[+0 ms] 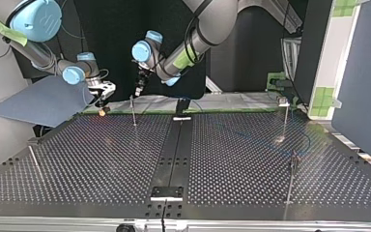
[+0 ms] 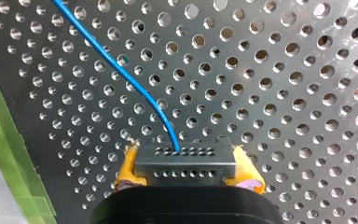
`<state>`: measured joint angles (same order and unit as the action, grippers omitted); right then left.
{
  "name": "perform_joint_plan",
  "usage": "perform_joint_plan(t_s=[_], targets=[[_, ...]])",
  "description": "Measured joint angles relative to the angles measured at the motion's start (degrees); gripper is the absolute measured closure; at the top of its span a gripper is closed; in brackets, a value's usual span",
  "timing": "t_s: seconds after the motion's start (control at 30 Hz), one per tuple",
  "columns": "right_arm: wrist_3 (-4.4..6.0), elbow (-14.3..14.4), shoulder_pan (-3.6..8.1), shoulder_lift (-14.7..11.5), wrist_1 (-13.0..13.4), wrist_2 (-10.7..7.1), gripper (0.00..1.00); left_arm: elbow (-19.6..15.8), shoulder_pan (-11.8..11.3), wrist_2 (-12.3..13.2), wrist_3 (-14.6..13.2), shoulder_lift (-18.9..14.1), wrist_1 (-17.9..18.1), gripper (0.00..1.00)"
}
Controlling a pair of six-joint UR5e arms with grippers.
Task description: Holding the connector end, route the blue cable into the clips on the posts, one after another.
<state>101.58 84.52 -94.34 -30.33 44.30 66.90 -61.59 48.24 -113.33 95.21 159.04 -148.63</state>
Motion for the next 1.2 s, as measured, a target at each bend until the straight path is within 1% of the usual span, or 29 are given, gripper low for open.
perform_joint_plan(t_s=[0.3,0.43,0.5,0.57,0.73,0.9,1.0,1.2], targets=[[0.03,0.0,-0.14,0.1,0.0,-0.01,1.0,0.0,0.1,-0.2,0.4,0.0,-0.3,0.0],[0.04,0.0,-0.07,0.1,0.0,-0.02,1.0,0.0,0.3,-1.0,1.6,0.0,-1.6,0.0],[0.04,0.0,0.01,0.1,0.0,-0.1,1.0,-0.4,0.5,-1.2,2.2,-0.1,-2.4,0.0],[0.04,0.0,0.09,0.1,-0.1,-0.22,1.0,-1.1,0.9,-1.3,2.5,-0.7,-2.5,0.0],[0.03,0.0,0.14,0.2,-0.1,-0.47,1.0,-3.6,1.9,-1.4,3.9,-3.0,-0.6,0.0],[0.03,0.0,0.16,0.2,0.0,-0.88,1.0,-5.9,2.2,-1.9,5.9,-5.3,1.7,0.0],[0.03,0.0,0.16,0.2,0.0,-0.95,1.0,-7.3,2.4,-1.8,6.5,-6.7,3.1,0.0],[0.03,0.0,0.16,0.3,-0.1,-0.97,1.0,-10.3,2.1,-0.3,7.7,-9.7,6.1,0.0]])
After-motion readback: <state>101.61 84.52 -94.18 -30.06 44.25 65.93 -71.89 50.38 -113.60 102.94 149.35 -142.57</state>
